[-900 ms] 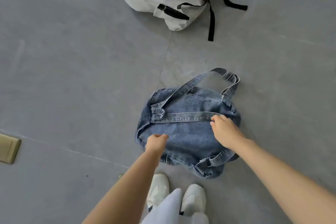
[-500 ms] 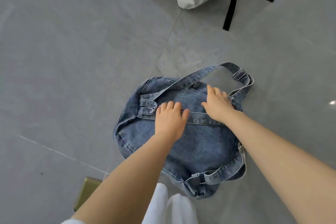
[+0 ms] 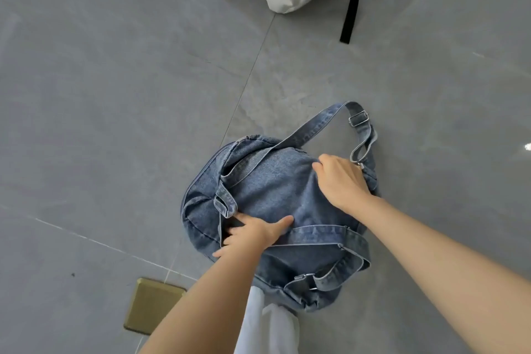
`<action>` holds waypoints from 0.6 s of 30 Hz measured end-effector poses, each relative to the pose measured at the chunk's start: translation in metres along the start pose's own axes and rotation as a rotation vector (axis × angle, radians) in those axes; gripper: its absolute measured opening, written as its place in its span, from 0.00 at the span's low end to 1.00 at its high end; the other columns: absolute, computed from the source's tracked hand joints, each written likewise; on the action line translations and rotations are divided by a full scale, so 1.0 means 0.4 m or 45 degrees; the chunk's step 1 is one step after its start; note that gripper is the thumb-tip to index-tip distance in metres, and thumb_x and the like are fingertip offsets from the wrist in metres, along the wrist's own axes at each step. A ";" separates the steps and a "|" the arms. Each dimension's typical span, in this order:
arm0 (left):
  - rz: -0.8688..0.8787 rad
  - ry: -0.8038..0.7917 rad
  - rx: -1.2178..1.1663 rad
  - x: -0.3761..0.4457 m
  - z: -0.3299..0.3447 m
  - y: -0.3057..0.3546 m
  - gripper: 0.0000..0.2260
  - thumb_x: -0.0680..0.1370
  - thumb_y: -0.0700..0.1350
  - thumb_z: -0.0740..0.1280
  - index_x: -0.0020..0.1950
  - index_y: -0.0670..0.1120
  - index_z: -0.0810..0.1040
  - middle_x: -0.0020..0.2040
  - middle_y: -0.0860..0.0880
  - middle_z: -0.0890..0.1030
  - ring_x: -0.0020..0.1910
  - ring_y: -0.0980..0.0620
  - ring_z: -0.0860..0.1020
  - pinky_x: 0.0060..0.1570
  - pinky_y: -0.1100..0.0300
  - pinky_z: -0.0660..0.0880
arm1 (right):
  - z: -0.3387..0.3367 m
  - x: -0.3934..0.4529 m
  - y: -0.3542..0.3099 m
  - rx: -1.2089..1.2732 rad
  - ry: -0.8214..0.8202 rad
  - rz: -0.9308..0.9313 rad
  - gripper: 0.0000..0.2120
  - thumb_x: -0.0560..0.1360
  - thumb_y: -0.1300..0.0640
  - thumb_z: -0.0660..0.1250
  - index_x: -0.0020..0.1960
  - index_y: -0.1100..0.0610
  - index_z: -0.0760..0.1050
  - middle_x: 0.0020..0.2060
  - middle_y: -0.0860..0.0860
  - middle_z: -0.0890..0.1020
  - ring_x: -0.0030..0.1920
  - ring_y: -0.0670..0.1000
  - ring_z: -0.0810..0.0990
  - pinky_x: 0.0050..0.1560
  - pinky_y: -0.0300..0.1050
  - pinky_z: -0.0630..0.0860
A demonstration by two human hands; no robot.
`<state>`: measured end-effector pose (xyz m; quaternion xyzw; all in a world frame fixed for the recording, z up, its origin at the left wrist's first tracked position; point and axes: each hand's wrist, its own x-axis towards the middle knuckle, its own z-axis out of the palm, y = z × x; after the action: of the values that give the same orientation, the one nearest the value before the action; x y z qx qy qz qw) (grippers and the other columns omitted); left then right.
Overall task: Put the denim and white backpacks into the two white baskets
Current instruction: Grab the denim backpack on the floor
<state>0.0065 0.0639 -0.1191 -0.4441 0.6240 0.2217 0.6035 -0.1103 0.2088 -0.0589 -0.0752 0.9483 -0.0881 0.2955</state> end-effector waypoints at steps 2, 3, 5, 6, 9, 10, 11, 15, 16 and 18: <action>0.082 0.055 -0.129 -0.040 0.021 -0.006 0.77 0.42 0.83 0.61 0.77 0.43 0.32 0.79 0.38 0.45 0.77 0.35 0.48 0.73 0.34 0.50 | -0.010 -0.022 0.007 0.153 -0.041 0.071 0.16 0.80 0.54 0.53 0.35 0.58 0.62 0.40 0.61 0.78 0.42 0.63 0.74 0.42 0.51 0.63; 0.135 0.117 -0.111 -0.071 0.025 -0.020 0.74 0.47 0.81 0.64 0.77 0.42 0.32 0.79 0.39 0.45 0.78 0.37 0.47 0.72 0.33 0.49 | -0.013 -0.033 0.011 0.263 -0.062 0.117 0.17 0.79 0.54 0.55 0.32 0.58 0.61 0.35 0.60 0.75 0.39 0.60 0.72 0.40 0.50 0.62; 0.158 0.226 -0.031 -0.101 0.037 -0.060 0.70 0.54 0.77 0.68 0.77 0.40 0.34 0.80 0.43 0.45 0.79 0.43 0.45 0.72 0.31 0.47 | -0.028 -0.062 0.021 0.526 -0.118 0.231 0.19 0.76 0.55 0.59 0.28 0.55 0.58 0.29 0.56 0.67 0.35 0.56 0.66 0.37 0.48 0.59; 0.166 0.270 0.001 -0.113 0.044 -0.083 0.69 0.56 0.76 0.69 0.77 0.40 0.34 0.80 0.44 0.44 0.79 0.45 0.44 0.72 0.30 0.46 | -0.041 -0.081 0.023 0.651 -0.142 0.272 0.21 0.75 0.55 0.61 0.27 0.54 0.56 0.27 0.55 0.64 0.34 0.54 0.64 0.37 0.48 0.58; 0.304 0.427 0.107 -0.152 0.060 -0.147 0.65 0.59 0.71 0.72 0.78 0.41 0.35 0.80 0.47 0.52 0.79 0.48 0.50 0.72 0.33 0.50 | -0.116 -0.159 0.016 0.956 -0.242 0.313 0.16 0.68 0.52 0.63 0.28 0.55 0.59 0.29 0.55 0.63 0.35 0.52 0.62 0.39 0.49 0.57; 0.378 0.487 0.118 -0.165 0.063 -0.163 0.63 0.60 0.69 0.72 0.78 0.43 0.36 0.78 0.48 0.57 0.78 0.48 0.54 0.72 0.33 0.51 | -0.144 -0.185 0.012 1.071 -0.268 0.310 0.13 0.66 0.52 0.63 0.29 0.57 0.63 0.30 0.55 0.64 0.35 0.52 0.62 0.39 0.49 0.57; 0.451 0.534 0.127 -0.180 0.065 -0.176 0.59 0.62 0.68 0.72 0.79 0.46 0.39 0.75 0.50 0.62 0.76 0.49 0.58 0.71 0.34 0.52 | -0.175 -0.210 0.008 1.159 -0.281 0.312 0.12 0.65 0.53 0.63 0.30 0.58 0.65 0.30 0.56 0.65 0.35 0.52 0.63 0.39 0.48 0.58; 0.776 0.649 0.170 -0.281 0.037 -0.191 0.17 0.75 0.56 0.65 0.63 0.56 0.73 0.61 0.57 0.77 0.70 0.53 0.67 0.71 0.39 0.51 | -0.308 -0.301 0.003 1.425 -0.305 0.261 0.19 0.70 0.60 0.65 0.25 0.53 0.60 0.23 0.48 0.62 0.27 0.46 0.61 0.29 0.42 0.56; 0.815 0.631 0.177 -0.309 0.022 -0.187 0.10 0.77 0.52 0.63 0.56 0.55 0.77 0.57 0.57 0.79 0.68 0.53 0.69 0.71 0.41 0.51 | -0.340 -0.319 0.008 1.446 -0.306 0.257 0.21 0.72 0.62 0.64 0.26 0.52 0.59 0.23 0.47 0.62 0.27 0.45 0.60 0.28 0.42 0.56; 0.917 0.663 0.155 -0.375 -0.005 -0.189 0.07 0.77 0.46 0.63 0.48 0.53 0.80 0.51 0.55 0.81 0.64 0.53 0.72 0.69 0.46 0.51 | -0.390 -0.351 0.021 1.535 -0.265 0.275 0.19 0.73 0.64 0.63 0.27 0.54 0.60 0.23 0.48 0.64 0.27 0.46 0.61 0.31 0.44 0.58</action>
<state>0.0491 0.0670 0.0433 -0.2033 0.8820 0.2611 0.3357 -0.0861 0.2636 0.1424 0.1931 0.7002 -0.5699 0.3841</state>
